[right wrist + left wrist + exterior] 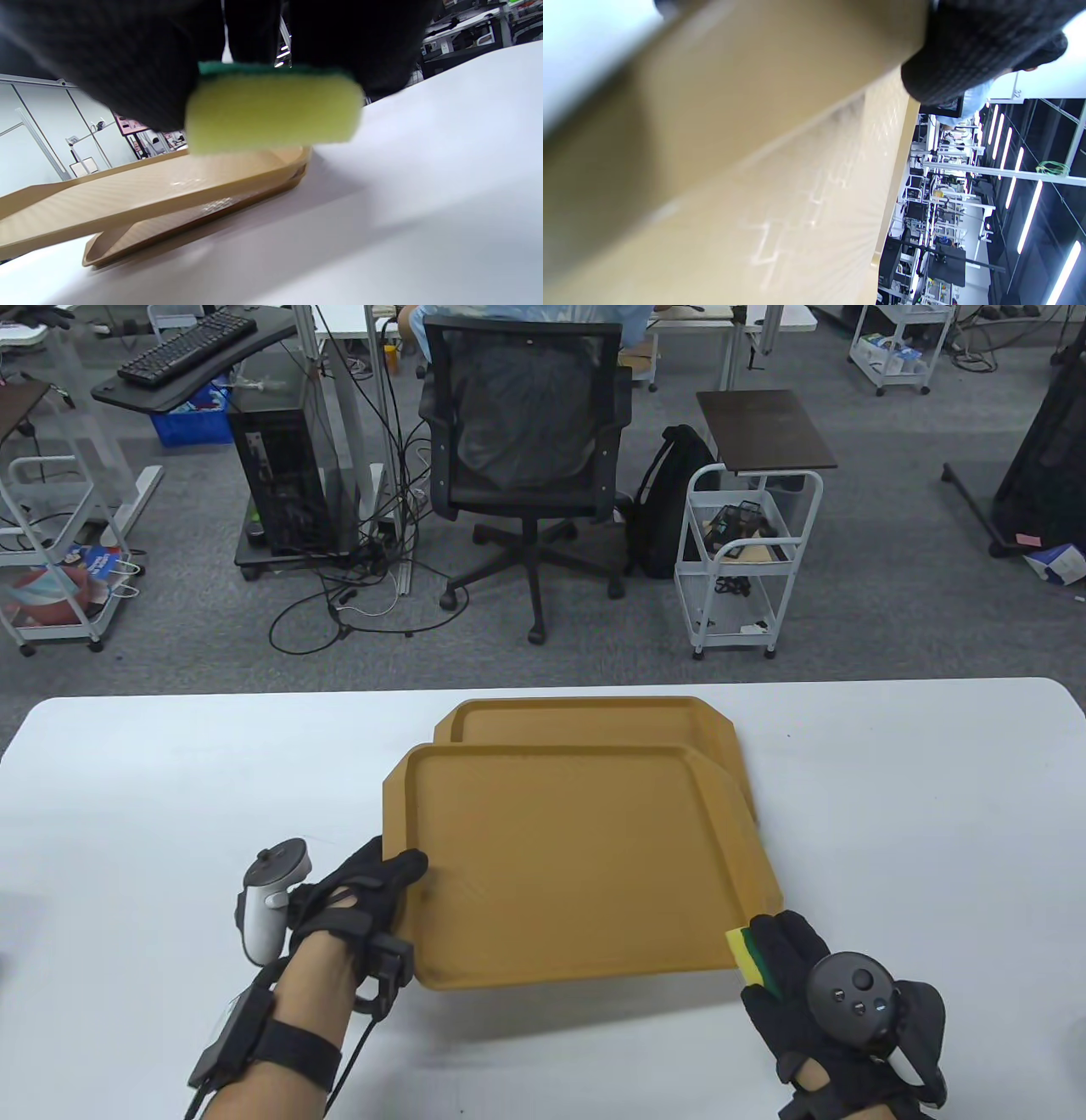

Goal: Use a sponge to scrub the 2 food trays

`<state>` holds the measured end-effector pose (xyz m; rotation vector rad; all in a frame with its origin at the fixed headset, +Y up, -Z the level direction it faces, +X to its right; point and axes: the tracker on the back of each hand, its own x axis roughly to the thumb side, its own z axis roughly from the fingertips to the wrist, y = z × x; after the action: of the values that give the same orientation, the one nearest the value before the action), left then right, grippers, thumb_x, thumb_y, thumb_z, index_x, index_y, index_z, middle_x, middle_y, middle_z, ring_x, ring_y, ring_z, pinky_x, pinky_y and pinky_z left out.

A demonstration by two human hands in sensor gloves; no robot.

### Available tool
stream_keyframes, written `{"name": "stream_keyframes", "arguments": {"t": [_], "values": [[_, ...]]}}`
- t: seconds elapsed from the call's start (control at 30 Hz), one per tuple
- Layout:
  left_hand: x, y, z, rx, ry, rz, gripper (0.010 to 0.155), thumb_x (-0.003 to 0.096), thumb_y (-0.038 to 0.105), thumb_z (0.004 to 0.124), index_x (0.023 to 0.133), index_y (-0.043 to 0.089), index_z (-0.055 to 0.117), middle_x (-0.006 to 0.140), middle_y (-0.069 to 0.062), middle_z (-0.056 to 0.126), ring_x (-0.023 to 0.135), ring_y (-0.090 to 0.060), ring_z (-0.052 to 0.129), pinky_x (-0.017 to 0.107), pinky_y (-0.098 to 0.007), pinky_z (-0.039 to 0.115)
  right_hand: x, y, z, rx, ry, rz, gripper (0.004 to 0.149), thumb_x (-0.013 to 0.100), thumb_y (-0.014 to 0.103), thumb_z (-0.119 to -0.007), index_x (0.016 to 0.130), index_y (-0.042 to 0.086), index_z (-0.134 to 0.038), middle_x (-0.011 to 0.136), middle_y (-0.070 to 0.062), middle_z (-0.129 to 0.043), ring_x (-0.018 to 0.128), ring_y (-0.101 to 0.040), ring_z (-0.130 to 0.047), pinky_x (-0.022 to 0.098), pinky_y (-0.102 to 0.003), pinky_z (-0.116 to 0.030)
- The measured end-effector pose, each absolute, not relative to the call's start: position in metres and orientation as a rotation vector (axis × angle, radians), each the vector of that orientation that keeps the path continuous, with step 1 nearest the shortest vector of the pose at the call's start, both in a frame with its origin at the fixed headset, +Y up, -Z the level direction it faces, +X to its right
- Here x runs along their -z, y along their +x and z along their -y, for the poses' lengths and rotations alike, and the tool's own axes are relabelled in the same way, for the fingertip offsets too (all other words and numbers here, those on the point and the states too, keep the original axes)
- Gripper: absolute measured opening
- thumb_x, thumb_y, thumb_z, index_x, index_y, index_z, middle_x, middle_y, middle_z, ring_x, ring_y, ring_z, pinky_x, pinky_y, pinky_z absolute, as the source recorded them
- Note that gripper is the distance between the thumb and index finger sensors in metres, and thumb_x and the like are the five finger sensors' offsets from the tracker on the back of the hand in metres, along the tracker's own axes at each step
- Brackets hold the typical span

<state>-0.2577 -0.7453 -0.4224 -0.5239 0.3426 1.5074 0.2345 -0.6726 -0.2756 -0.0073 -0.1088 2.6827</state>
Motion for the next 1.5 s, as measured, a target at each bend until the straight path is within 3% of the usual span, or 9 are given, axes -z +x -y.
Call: {"name": "stream_keyframes", "arguments": {"t": [0.27,0.4,0.5,0.63,0.77,0.97,1.07,1.23,1.5], "values": [[0.486,-0.232,0.776,-1.565,-0.558,-0.38,0.066,0.0472,0.053,0.092,0.106,0.042,0.064,0.09,0.001,0.095,0.059,-0.028,0.111,0.042,-0.036,0.094,0.277,0.239,0.675,-2.687,-0.03,0.099,0.07,0.043,0.038,-0.095,0.105,0.027,-0.064,0.112,-0.01,-0.058,0.084,-0.043,-0.086,0.059,-0.055,-0.079],[0.499,-0.232,0.775,-1.614,-0.561,-0.266,0.077,0.0485,0.045,0.092,0.111,0.033,0.05,0.105,-0.004,0.077,0.081,-0.028,0.102,0.059,-0.041,0.09,0.277,0.239,0.676,-2.689,-0.029,0.094,0.07,0.043,0.038,-0.095,0.105,0.027,-0.064,0.112,-0.009,-0.059,0.084,-0.043,-0.086,0.059,-0.055,-0.079],[0.512,-0.236,0.761,-1.324,-0.44,-0.234,0.079,0.0504,0.041,0.089,0.113,0.028,0.043,0.113,-0.002,0.06,0.095,-0.026,0.084,0.068,-0.04,0.078,0.278,0.238,0.678,-2.7,-0.026,0.083,0.07,0.043,0.038,-0.095,0.105,0.027,-0.064,0.112,-0.01,-0.059,0.084,-0.043,-0.086,0.059,-0.055,-0.079],[0.528,-0.228,0.752,-0.808,-0.352,-0.374,0.074,0.0489,0.056,0.083,0.111,0.031,0.052,0.115,-0.002,0.053,0.097,-0.03,0.069,0.069,-0.043,0.069,0.28,0.236,0.682,-2.718,-0.024,0.068,0.07,0.043,0.038,-0.095,0.105,0.027,-0.065,0.112,-0.01,-0.059,0.084,-0.043,-0.086,0.059,-0.055,-0.079],[0.54,-0.218,0.758,-0.763,-0.301,-0.5,0.071,0.0485,0.054,0.084,0.109,0.031,0.056,0.111,-0.005,0.064,0.087,-0.03,0.078,0.059,-0.042,0.073,0.28,0.235,0.684,-2.727,-0.029,0.064,0.07,0.043,0.038,-0.095,0.104,0.027,-0.065,0.112,-0.009,-0.059,0.084,-0.043,-0.086,0.059,-0.055,-0.079],[0.554,-0.213,0.758,-0.544,-0.252,-0.539,0.064,0.049,0.05,0.083,0.108,0.036,0.062,0.1,-0.001,0.085,0.07,-0.024,0.092,0.048,-0.038,0.081,0.283,0.236,0.688,-2.747,-0.044,0.047,0.069,0.043,0.038,-0.095,0.104,0.027,-0.065,0.112,-0.01,-0.059,0.084,-0.043,-0.086,0.059,-0.055,-0.079],[0.558,-0.211,0.76,-0.503,-0.242,-0.533,0.067,0.0475,0.051,0.082,0.109,0.036,0.061,0.094,-0.003,0.091,0.064,-0.024,0.092,0.05,-0.041,0.079,0.284,0.234,0.69,-2.754,-0.043,0.04,0.069,0.043,0.038,-0.095,0.104,0.027,-0.065,0.112,-0.01,-0.059,0.084,-0.043,-0.086,0.059,-0.055,-0.079],[0.563,-0.221,0.778,-0.607,-0.362,-0.509,0.067,0.0473,0.052,0.073,0.11,0.037,0.055,0.082,-0.001,0.091,0.058,-0.023,0.086,0.052,-0.045,0.074,0.284,0.233,0.691,-2.759,-0.04,0.039,0.069,0.043,0.038,-0.095,0.104,0.027,-0.065,0.112,-0.009,-0.059,0.084,-0.043,-0.086,0.059,-0.055,-0.079],[0.568,-0.231,0.779,-0.65,-0.37,-0.492,0.066,0.048,0.05,0.072,0.111,0.04,0.054,0.082,-0.001,0.09,0.058,-0.023,0.084,0.053,-0.045,0.072,0.284,0.234,0.692,-2.757,-0.051,0.032,0.068,0.043,0.038,-0.095,0.104,0.027,-0.065,0.112,-0.009,-0.06,0.084,-0.043,-0.086,0.059,-0.055,-0.079]]}}
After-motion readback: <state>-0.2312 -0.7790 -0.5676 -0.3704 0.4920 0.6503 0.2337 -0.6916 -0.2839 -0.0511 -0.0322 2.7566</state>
